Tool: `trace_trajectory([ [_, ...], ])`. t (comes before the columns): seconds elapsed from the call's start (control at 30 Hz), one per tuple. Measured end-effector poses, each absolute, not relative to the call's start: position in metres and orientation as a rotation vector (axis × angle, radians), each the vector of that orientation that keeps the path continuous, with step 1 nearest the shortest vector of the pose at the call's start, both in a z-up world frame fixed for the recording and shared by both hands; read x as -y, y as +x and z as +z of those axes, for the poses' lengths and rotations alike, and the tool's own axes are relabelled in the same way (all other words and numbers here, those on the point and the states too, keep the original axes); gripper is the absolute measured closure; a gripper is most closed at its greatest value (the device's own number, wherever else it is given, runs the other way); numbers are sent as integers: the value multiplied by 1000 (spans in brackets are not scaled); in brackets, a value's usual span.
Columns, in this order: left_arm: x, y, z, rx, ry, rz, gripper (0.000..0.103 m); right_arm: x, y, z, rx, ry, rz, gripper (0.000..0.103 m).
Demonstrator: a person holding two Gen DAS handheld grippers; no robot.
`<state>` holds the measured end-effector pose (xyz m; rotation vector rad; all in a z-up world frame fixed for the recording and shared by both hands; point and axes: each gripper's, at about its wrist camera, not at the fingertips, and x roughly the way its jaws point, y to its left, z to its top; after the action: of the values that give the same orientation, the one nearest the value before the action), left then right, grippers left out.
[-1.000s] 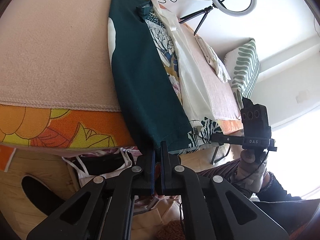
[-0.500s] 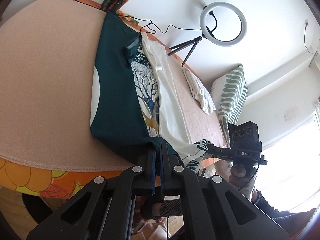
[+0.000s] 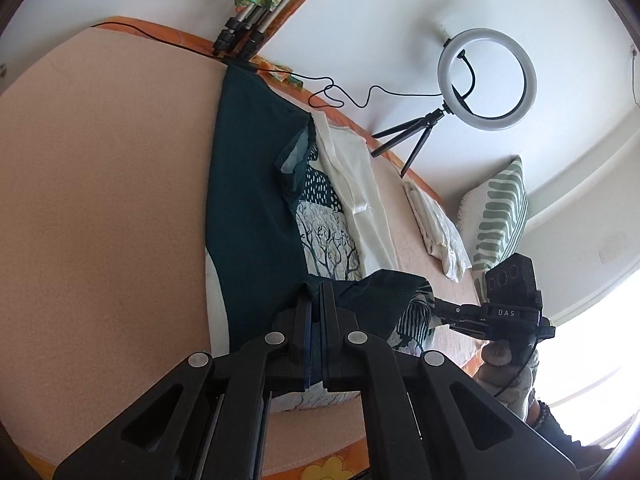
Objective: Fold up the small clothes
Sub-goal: 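Lift the hem with the left tool and fold it toward the collar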
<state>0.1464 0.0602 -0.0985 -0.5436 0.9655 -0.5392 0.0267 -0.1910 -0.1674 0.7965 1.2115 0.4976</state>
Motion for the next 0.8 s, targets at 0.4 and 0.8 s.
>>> trace_trajectory([
  [0.4,-56,178,-130,-1019,-512,-472,101,196,63,-198,-1266,814,447,98],
  [0.8,-49,160,-92,-869,-298,-412,88,208,44,-141,-1075,537,436,51],
])
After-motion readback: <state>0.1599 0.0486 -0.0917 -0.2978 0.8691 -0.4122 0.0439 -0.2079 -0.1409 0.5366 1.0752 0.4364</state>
